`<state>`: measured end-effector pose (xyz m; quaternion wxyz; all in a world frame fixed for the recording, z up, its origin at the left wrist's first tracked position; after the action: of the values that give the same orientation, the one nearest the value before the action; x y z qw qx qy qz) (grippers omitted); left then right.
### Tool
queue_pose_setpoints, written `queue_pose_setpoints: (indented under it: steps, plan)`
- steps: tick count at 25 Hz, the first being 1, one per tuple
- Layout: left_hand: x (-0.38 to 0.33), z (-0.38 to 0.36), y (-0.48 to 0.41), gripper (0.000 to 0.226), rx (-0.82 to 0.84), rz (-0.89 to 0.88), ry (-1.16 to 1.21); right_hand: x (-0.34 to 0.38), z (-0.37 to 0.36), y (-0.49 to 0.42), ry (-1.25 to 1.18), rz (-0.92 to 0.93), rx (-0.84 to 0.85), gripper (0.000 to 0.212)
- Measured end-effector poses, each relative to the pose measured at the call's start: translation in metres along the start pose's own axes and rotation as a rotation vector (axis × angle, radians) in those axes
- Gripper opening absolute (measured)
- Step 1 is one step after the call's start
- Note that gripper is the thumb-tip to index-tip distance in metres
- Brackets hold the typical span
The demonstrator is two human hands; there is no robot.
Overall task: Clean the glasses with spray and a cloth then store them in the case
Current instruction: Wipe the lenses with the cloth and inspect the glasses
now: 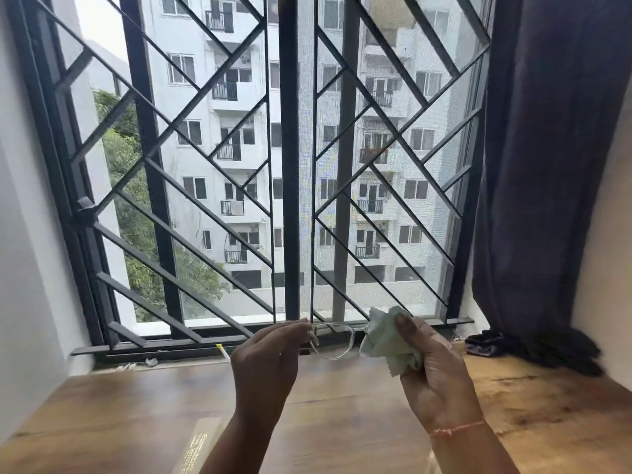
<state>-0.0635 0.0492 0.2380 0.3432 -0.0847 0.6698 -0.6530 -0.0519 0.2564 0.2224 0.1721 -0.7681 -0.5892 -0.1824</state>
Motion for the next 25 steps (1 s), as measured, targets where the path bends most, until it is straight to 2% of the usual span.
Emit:
queue_pose_setpoints:
  steps: [3,6,9,12,16,20,25]
  plan:
    - [0.001,0.001,0.0,0.02,-0.006,0.011,-0.015,-0.002,0.002,0.011,0.065,-0.045,0.092,0.109]
    - [0.002,0.001,0.0,0.019,-0.009,-0.001,-0.001,-0.004,0.004,0.017,0.06,-0.055,0.102,0.078]
    - [0.001,0.002,-0.001,0.021,0.0,-0.012,0.01,-0.001,0.002,0.02,0.008,-0.055,0.086,0.067]
    - [0.002,0.003,-0.001,0.021,0.003,0.005,0.038,0.006,-0.005,0.024,0.029,-0.051,0.079,0.07]
    - [0.008,0.006,-0.001,0.017,0.034,0.021,0.081,0.011,-0.016,0.029,0.096,-0.085,0.103,0.092]
    - [0.014,0.005,-0.001,0.015,0.057,0.052,0.135,0.01,-0.022,0.03,-0.074,-0.231,0.082,0.073]
    - [0.026,0.003,0.001,0.021,0.093,0.127,0.263,0.004,-0.021,0.023,-0.22,-0.322,0.03,0.073]
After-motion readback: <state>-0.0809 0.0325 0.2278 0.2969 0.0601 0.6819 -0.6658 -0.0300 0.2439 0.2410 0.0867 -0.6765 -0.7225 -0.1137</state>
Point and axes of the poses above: each hand's wrist, its own y-axis away from the middle knuckle, its own z-axis out of the back of the hand, x = y × z, the point moved 3 cm from there along -y, towards the middle knuckle, and after that the axes turned 12 degrees about -y, right-handed, at the moved point
